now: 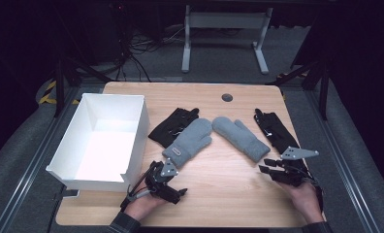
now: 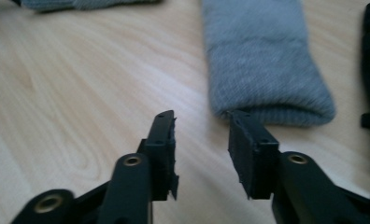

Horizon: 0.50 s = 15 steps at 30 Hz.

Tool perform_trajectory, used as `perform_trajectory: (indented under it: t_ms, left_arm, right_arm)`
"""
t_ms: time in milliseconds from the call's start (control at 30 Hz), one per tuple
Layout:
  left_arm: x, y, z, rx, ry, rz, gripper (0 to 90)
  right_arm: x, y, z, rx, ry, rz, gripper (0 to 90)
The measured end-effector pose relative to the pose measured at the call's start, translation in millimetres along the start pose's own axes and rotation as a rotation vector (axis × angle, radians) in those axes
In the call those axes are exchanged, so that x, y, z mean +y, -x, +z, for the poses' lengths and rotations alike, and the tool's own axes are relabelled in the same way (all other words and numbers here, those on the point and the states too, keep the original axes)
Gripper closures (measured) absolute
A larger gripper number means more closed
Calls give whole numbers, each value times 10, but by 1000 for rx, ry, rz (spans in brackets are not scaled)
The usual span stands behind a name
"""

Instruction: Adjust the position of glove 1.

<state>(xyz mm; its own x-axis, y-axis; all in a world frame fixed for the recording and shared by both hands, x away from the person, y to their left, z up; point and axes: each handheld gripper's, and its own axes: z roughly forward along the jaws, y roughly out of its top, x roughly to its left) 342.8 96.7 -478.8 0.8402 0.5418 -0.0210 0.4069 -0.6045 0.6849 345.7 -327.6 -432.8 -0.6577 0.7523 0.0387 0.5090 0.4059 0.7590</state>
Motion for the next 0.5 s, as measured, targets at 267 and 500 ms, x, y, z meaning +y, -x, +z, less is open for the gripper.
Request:
perform_trajectory:
  t_ms: [267,500]
  left_arm:
    - [1,0,1,-1,0,0,0]
    - [1,0,1,-1,0,0,0]
  right_arm:
    - [310,141,80,-31,16,-31,897]
    - [453,312,183,-55,18,-18,898]
